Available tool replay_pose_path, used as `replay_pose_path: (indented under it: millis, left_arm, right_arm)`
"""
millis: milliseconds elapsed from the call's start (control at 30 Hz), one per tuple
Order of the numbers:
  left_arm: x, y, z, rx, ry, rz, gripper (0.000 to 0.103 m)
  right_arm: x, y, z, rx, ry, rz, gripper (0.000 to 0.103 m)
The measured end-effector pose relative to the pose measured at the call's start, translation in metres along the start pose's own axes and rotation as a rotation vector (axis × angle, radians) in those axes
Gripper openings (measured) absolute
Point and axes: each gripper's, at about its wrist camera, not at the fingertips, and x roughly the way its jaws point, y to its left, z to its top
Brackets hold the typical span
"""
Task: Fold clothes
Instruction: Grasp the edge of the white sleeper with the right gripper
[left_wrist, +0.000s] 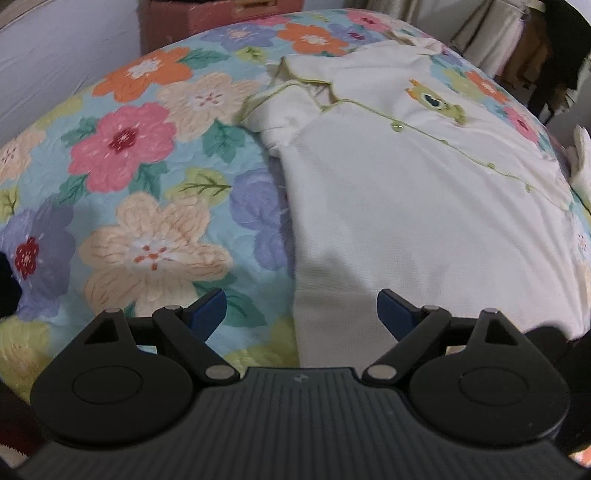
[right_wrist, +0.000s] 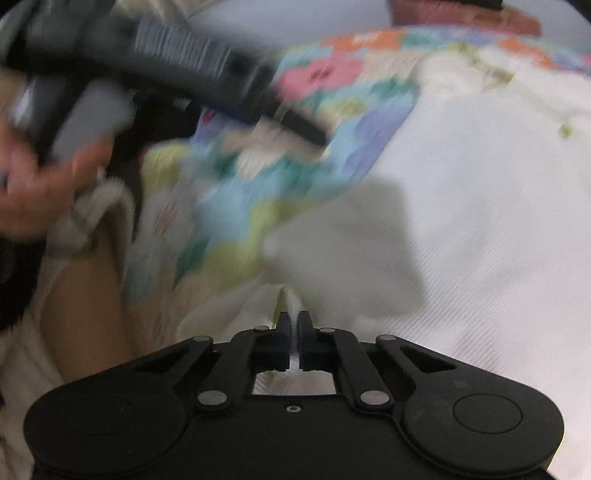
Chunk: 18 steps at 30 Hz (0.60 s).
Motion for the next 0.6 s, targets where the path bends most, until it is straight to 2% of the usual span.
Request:
replay_pose_path:
  millis: [167, 300, 367, 467, 533, 600]
  left_arm:
    - [0.000, 0.003, 0.011, 0.011, -0.002, -0.009, 0.089]
    - [-0.001, 0.006, 0.019, 0.020, -0.003, -0.016, 0.089]
    - [0.005, 0.000, 0.020, 0.063, 0.030, -0.039, 0.089]
    - [0.014, -0.009, 0.021, 0.130, 0.083, -0.076, 0.090]
    - [0.020, -0.016, 0.021, 0.174, 0.119, -0.100, 0.090]
    - [0.041, -0.024, 0.023, 0.177, 0.172, -0.153, 0.090]
  right_arm:
    - [-0.051, -0.024, 0.036, -0.010, -0.135, -0.118, 0.003]
    - [-0.088, -0.052, 0.059, 0.017, -0.208, -0.184, 0.003]
    - [-0.087, -0.061, 0.067, 0.015, -0.221, -0.203, 0.003]
    - [-0.074, -0.075, 0.065, 0.050, -0.211, -0.183, 0.003]
    - [-0.063, -0.077, 0.060, 0.028, -0.198, -0.213, 0.003]
    - [-0.055, -0.077, 0.058, 0.024, -0.203, -0.245, 0.003]
